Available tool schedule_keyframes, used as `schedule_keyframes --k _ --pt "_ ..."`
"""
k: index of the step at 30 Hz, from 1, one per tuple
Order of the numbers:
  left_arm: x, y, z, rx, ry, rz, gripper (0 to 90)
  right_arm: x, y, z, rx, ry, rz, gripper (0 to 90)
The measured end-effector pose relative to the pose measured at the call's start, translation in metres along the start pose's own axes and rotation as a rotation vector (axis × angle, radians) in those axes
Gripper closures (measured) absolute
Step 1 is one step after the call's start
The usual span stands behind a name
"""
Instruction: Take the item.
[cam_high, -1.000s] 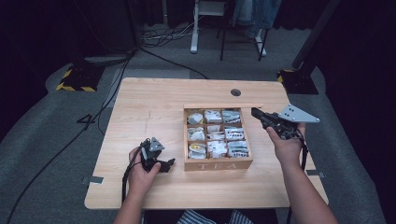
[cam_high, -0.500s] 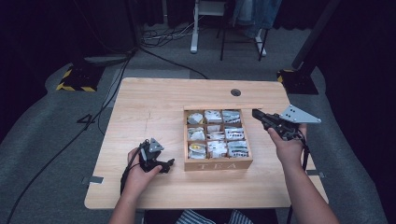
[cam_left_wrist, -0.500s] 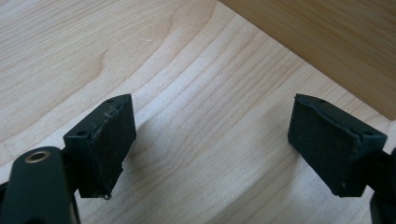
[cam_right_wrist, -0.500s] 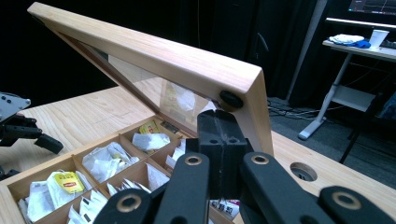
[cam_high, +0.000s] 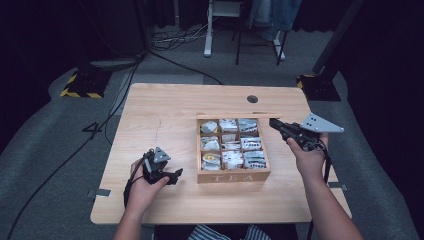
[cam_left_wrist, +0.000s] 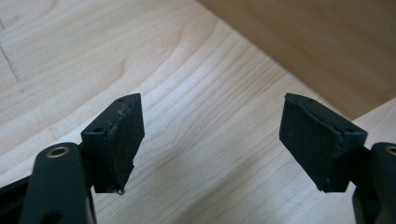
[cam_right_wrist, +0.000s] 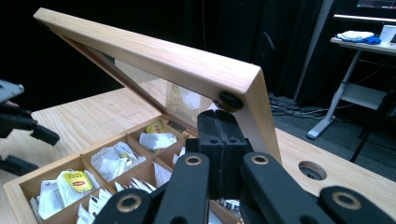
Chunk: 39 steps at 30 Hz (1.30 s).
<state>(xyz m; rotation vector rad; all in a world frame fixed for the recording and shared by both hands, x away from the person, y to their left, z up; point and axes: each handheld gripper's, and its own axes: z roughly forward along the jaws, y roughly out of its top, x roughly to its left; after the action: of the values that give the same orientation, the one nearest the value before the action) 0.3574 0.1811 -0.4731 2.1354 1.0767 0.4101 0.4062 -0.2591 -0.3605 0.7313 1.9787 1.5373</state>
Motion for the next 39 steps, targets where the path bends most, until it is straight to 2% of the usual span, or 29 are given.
schedule_keyframes --k 9,10,14,17,23,26,30,35,37,39 --pt "-0.008 0.012 -0.020 -0.022 -0.009 -0.004 24.4 0.000 0.001 -0.001 -0.003 -0.001 -0.001 90.0" --pt "-0.010 0.015 -0.025 -0.026 -0.014 0.010 24.4 0.000 0.001 -0.001 -0.003 0.000 -0.001 90.0" --pt "-0.015 0.020 -0.032 -0.046 -0.026 0.011 24.4 0.000 0.001 -0.001 -0.004 0.000 0.000 90.0" --pt "-0.020 0.026 -0.037 -0.052 -0.037 0.023 24.4 0.000 0.000 -0.001 -0.005 0.001 0.003 90.0" --pt "-0.039 0.048 -0.045 -0.068 -0.051 0.081 24.5 0.000 0.000 -0.001 -0.004 0.001 0.002 90.0" --pt "-0.051 0.060 -0.043 -0.081 -0.092 0.105 24.5 0.000 0.000 -0.001 -0.006 0.001 0.001 90.0" --pt "-0.070 0.078 -0.029 -0.079 -0.155 0.143 24.7 -0.002 0.000 -0.001 -0.005 0.004 0.009 90.0" --pt "-0.090 0.096 -0.015 -0.079 -0.213 0.187 25.8 -0.003 0.000 -0.002 -0.007 0.004 0.012 90.0" --pt "-0.096 0.102 -0.011 -0.077 -0.250 0.191 31.2 -0.003 0.000 -0.002 -0.010 0.005 0.012 90.0" --pt "-0.101 0.107 -0.007 -0.076 -0.264 0.202 31.9 -0.003 0.000 -0.003 -0.011 0.005 0.012 90.0"
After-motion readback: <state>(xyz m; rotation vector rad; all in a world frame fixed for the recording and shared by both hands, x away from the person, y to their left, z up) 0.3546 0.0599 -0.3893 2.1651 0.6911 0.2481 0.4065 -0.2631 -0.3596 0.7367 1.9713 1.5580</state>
